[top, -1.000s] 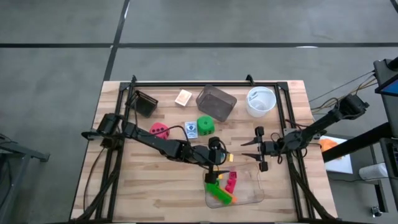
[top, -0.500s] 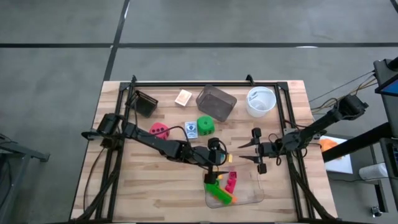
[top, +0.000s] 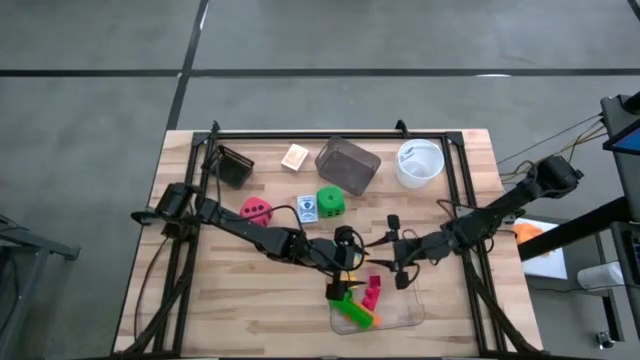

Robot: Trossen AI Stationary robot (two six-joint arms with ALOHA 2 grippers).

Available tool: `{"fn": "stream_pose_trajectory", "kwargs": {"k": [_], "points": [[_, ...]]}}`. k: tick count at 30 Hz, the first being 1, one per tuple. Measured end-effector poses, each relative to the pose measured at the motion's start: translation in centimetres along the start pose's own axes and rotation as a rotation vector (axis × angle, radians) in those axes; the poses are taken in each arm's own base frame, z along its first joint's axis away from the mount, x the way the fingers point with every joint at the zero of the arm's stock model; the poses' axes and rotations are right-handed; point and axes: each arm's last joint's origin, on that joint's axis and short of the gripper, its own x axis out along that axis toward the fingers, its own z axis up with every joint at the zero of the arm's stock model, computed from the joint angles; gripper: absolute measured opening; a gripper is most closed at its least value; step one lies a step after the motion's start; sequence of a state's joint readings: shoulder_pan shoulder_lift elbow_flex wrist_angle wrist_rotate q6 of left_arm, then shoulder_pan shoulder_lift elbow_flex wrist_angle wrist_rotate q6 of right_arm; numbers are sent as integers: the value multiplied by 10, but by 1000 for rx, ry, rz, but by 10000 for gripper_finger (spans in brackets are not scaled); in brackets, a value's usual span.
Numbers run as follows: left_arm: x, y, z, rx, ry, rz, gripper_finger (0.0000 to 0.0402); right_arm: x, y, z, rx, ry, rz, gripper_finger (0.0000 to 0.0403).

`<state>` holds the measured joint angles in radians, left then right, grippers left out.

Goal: Pick & Place Toys
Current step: Put the blue game piece into the bottom transparent bin

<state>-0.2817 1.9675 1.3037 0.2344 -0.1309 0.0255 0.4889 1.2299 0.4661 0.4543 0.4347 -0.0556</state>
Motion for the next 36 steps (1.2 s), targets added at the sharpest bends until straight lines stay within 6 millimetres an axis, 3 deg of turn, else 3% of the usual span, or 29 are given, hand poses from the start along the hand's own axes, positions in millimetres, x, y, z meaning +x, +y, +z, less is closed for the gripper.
{"fn": "stream_pose_trajectory", "kwargs": {"k": [8,13,18,22,28,32,36], "points": [[-1,-1,-2,5,28,-4,358,9,6,9,-54,101,9,167],[-11,1,4,9,51,10,358,-13,3,22,-60,19,-7,167],[-24,8,2,41,176,85,358,-42,-3,23,-39,-116,1,167],[-35,18,-7,28,334,138,358,-64,-11,6,21,-297,29,167],[-51,31,-32,48,643,208,358,-84,-22,-31,94,-413,22,167],[-54,42,-45,91,768,218,358,-91,-26,-37,114,-447,19,167],[-50,52,-58,207,759,178,358,-93,-27,-37,114,-458,17,167]]}}
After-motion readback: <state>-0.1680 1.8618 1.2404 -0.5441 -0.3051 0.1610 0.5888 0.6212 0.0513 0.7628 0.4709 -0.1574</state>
